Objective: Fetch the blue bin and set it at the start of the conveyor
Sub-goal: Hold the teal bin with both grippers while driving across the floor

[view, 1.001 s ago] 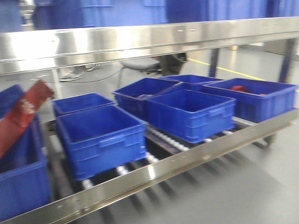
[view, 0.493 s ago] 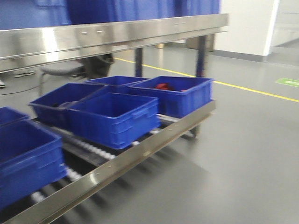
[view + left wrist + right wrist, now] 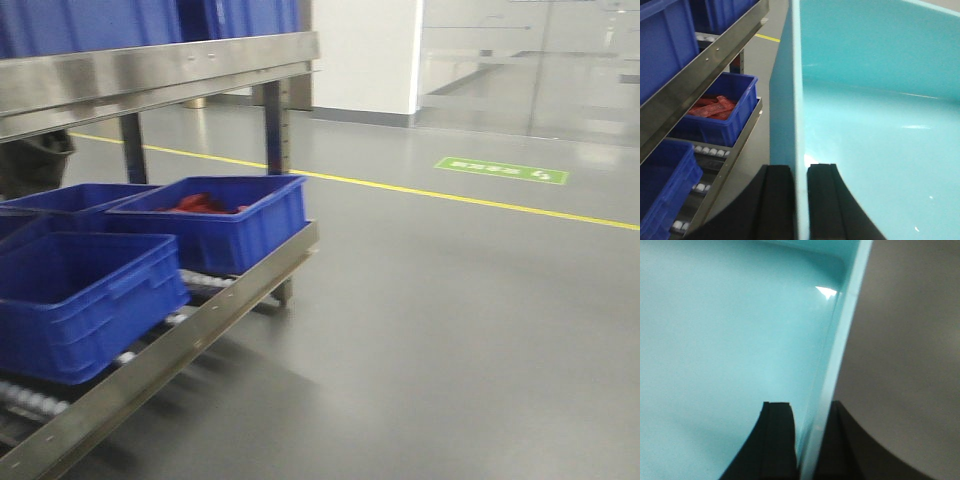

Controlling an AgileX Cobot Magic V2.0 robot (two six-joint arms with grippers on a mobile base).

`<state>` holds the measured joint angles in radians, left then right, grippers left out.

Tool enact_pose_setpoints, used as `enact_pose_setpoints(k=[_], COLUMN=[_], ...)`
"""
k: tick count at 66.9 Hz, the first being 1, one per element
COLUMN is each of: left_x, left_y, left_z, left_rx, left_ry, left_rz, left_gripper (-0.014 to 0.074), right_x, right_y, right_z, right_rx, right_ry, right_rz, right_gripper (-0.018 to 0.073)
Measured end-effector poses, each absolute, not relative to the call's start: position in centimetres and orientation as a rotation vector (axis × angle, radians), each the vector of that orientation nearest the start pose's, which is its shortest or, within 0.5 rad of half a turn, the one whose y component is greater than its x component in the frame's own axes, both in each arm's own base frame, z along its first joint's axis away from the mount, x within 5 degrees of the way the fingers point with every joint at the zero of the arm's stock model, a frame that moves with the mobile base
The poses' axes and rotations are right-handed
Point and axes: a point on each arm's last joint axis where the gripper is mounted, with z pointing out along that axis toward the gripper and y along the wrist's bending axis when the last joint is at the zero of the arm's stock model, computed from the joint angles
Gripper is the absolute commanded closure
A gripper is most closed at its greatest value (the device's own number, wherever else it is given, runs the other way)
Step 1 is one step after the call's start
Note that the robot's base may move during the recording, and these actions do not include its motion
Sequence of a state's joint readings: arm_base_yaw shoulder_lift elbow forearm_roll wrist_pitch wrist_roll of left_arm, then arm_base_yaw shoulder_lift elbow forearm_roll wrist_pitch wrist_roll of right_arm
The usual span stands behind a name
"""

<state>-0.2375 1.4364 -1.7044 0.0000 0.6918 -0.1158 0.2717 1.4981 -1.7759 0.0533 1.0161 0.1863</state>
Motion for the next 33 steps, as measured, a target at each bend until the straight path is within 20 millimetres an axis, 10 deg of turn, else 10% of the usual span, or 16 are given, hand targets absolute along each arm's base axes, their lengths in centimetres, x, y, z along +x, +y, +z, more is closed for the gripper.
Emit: enact_pose_setpoints(k=[33], left_x=[30.49], left_y=[-7.38], left_z=[48.57], left_rx=[0.116], left_ry=[1.911], left_rz=[-0.239], left_gripper=[0.0708], right_x=[30.39], right_y=[8.9], right_z=[46.24], right_rx=[-0.089], right_ry=[2.237], right_rz=[0.316], right_gripper=[0.0711])
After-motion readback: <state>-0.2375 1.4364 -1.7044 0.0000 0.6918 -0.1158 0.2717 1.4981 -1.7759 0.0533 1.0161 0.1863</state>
